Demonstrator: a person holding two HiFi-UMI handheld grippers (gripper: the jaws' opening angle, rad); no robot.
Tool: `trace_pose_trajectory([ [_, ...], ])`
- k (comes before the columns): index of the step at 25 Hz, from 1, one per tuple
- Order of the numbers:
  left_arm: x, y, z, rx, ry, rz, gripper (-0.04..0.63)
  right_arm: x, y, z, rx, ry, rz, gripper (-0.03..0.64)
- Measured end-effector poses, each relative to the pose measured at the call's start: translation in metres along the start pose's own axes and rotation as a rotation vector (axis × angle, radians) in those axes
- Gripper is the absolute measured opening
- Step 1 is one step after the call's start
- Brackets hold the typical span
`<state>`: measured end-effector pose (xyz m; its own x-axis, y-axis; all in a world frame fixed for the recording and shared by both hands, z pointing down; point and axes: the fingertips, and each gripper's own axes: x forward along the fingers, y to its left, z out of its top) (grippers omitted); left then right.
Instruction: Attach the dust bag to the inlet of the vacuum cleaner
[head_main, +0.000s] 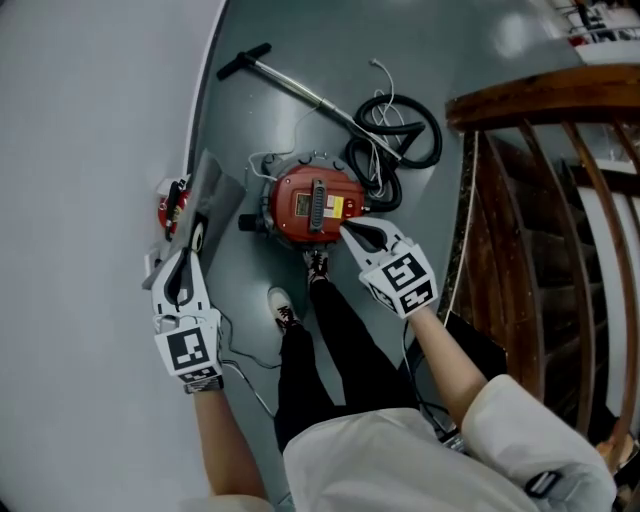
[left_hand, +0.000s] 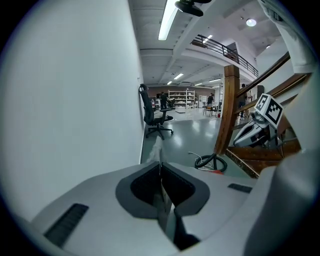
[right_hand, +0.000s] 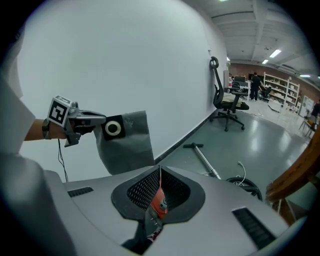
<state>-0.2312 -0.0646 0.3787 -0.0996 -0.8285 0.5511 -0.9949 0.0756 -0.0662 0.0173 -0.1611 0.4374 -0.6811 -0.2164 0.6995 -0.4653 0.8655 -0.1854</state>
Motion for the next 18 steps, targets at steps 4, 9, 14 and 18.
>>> trace_pose_trajectory([
  [4, 0.017, 0.002, -0.022, -0.020, 0.023, 0.014, 0.018, 0.023, -0.006, -0.022, 0.062, 0.009, 0.019, 0.031],
  [9, 0.036, -0.001, -0.050, -0.013, 0.049, 0.011, 0.018, 0.045, -0.014, -0.044, 0.079, 0.015, 0.030, 0.031],
  [14, 0.052, -0.005, -0.072, -0.009, 0.070, 0.004, 0.018, 0.062, -0.020, -0.062, 0.098, 0.037, 0.037, 0.032],
  [18, 0.068, -0.010, -0.092, -0.007, 0.084, -0.011, 0.018, 0.073, -0.027, -0.074, 0.112, 0.030, 0.040, 0.032],
])
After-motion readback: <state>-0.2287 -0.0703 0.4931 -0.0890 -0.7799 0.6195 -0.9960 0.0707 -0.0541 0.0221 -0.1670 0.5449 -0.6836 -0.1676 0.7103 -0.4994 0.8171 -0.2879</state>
